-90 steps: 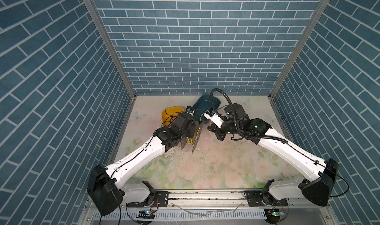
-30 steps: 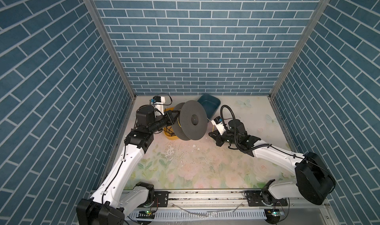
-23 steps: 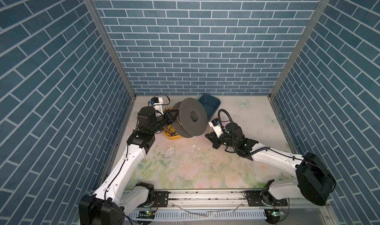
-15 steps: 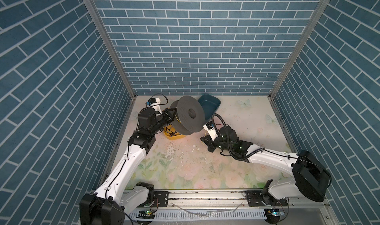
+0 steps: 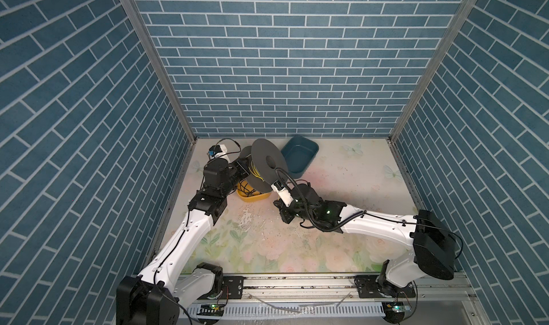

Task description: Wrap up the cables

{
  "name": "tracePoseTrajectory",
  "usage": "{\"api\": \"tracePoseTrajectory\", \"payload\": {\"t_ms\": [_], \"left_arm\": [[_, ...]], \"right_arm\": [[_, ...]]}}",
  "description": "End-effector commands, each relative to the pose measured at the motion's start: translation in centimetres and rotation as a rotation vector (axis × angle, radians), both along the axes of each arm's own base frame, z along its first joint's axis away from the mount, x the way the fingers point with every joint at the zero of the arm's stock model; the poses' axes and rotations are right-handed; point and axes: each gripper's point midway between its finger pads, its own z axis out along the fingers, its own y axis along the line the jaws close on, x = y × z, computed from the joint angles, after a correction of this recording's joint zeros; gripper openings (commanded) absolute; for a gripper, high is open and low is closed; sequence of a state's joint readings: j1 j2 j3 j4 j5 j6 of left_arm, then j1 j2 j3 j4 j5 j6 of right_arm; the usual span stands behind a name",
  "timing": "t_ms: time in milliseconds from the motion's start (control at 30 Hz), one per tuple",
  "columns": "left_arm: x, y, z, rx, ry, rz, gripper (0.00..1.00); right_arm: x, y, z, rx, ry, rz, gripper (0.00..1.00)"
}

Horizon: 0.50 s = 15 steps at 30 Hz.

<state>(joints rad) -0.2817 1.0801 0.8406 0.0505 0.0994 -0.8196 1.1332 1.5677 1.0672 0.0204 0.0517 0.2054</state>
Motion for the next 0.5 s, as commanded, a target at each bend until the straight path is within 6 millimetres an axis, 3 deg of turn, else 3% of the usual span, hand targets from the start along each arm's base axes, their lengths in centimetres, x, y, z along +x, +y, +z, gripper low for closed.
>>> {"api": "tracePoseTrajectory", "payload": {"t_ms": [0, 167, 467], "left_arm": [[0.9, 0.1, 3.5, 0.018, -0.137, 0.067, 0.00], [0.9, -1.3, 2.6, 0.067, -0.128, 0.065, 0.00], [0.5, -3.7, 0.9, 0.087, -0.111, 0.027, 0.00]], "right_arm": [[-1.0, 0.3, 0.3, -0.147, -0.086, 0.054, 0.00], [-1.8, 1.1, 1.9, -0.205, -0.112, 0.088, 0.00], [-1.8, 2.2, 6.5, -0.097, -0.162, 0.090, 0.00]]}}
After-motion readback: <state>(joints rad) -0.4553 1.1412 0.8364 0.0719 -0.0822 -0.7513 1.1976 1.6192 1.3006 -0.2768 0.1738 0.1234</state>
